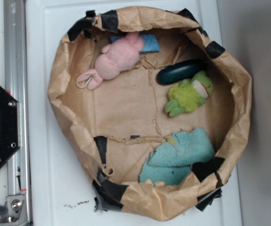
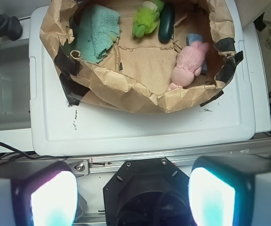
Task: Grab the pink bunny.
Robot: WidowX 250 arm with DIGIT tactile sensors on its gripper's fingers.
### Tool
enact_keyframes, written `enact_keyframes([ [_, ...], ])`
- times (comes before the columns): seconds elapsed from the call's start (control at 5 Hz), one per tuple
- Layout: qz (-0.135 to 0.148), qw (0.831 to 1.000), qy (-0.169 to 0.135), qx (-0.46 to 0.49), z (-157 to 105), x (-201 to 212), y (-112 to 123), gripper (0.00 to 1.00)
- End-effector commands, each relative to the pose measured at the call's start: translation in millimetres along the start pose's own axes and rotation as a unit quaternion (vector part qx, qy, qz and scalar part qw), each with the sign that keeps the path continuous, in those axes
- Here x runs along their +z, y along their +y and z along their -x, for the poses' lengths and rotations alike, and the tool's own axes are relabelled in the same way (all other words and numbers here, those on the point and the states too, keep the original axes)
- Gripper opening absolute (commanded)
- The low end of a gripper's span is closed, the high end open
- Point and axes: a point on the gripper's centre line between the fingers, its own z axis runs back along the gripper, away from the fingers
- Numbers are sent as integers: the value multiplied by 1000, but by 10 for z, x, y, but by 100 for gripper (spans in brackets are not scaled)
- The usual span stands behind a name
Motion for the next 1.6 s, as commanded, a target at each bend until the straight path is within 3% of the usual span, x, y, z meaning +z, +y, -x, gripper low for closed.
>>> enact_keyframes([
  [0.0,0,1000,0,0,0,0,0,100],
  [0.2,-18,996,-59,68,-477,-305,49,100],
  [0.4,-24,993,-104,60,-931,-401,72,100],
  [1.2,-24,993,-104,60,-931,-401,72,100],
  [1.4,-68,991,-83,84,-1131,-913,336,100],
])
